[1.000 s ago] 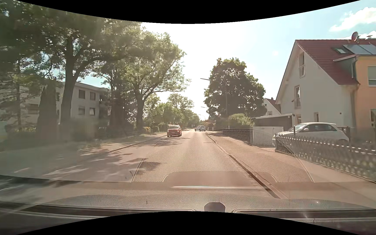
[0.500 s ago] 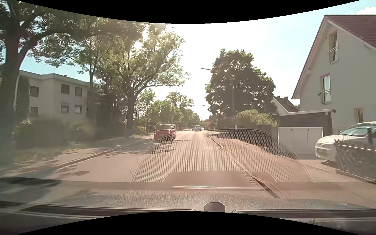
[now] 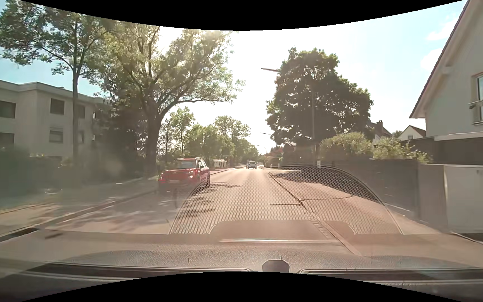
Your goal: Follow the waypoints while adhering to traffic rules and regulations
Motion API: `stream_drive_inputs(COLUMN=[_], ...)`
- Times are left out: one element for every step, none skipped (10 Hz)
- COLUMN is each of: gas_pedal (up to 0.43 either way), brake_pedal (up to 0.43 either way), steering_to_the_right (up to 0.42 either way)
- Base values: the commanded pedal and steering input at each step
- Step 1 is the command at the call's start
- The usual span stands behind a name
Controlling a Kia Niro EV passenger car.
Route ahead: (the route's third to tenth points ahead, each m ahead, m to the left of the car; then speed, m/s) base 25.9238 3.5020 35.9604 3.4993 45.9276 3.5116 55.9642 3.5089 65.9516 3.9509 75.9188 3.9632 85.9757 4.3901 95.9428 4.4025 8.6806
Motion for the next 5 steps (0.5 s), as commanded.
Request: stream_drive_inputs(gas_pedal=[0.0,0.0,0.0,0.0,0.0], brake_pedal=[0.006,0.006,0.006,0.006,0.006], steering_to_the_right=[-0.007,-0.007,-0.007,-0.007,-0.007])
